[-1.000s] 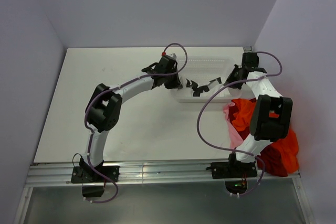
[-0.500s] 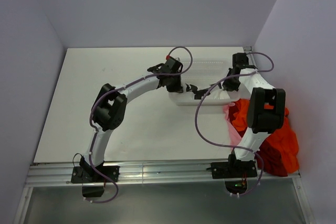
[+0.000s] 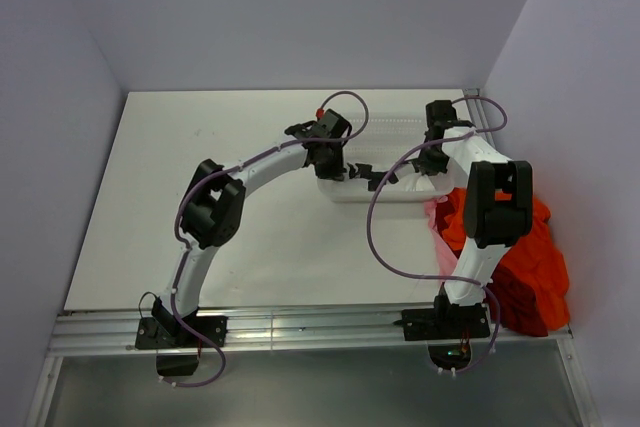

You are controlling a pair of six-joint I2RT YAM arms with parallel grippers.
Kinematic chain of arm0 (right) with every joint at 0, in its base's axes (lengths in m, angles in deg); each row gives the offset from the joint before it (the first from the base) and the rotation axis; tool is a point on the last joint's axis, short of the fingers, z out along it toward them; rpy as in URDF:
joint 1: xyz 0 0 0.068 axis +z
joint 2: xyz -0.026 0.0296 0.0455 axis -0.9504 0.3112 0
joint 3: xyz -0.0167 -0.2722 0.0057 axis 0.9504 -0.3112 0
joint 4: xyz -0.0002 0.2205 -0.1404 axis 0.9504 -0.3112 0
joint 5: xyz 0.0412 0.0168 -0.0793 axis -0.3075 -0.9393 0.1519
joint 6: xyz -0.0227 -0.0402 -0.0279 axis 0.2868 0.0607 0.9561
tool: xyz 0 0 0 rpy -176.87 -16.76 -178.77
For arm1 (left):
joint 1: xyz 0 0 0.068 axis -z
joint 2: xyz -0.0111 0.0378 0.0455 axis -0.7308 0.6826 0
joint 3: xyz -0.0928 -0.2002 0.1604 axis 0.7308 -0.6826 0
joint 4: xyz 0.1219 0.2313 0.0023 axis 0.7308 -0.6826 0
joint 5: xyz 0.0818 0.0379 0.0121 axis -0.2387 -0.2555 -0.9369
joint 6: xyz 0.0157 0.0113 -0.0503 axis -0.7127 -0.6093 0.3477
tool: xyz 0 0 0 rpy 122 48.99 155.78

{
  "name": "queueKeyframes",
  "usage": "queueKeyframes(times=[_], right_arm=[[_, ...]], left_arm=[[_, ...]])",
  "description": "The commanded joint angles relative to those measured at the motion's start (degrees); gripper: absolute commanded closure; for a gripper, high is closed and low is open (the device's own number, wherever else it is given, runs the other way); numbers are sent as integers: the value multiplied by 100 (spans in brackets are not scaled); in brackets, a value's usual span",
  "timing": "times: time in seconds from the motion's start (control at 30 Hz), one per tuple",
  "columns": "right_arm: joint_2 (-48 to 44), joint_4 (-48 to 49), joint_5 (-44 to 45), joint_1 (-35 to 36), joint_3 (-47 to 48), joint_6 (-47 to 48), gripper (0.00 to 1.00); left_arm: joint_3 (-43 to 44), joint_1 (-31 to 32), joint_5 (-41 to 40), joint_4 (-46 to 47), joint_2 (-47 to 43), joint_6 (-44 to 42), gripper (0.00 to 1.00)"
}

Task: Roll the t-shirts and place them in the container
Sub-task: Place the rolled tshirt into the container

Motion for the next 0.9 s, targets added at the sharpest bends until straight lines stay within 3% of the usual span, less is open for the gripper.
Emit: queueKeyframes(times=[0.0,0.2,0.33,0.4,0.53,0.87], right_arm=[[0,-29,335,14,129,69,95],[-202,42,256,14,94,60,80],[-395,120,55,14,94,77,68],[-510,138,-16,14,102,51,63],[-694,33,-78,14,304,33,63],[-1186,278,-990,14,-11,7,71]], left_arm=[[229,-3,-351,-628,211,-82,100],[483,-12,-307,-752,325,-99,95],[528,-11,-351,-752,255,-91,76],[571,-11,-403,-778,185,-73,71],[738,-12,-421,-866,132,-73,60],[1169,-3,-245,-849,18,-29,55]])
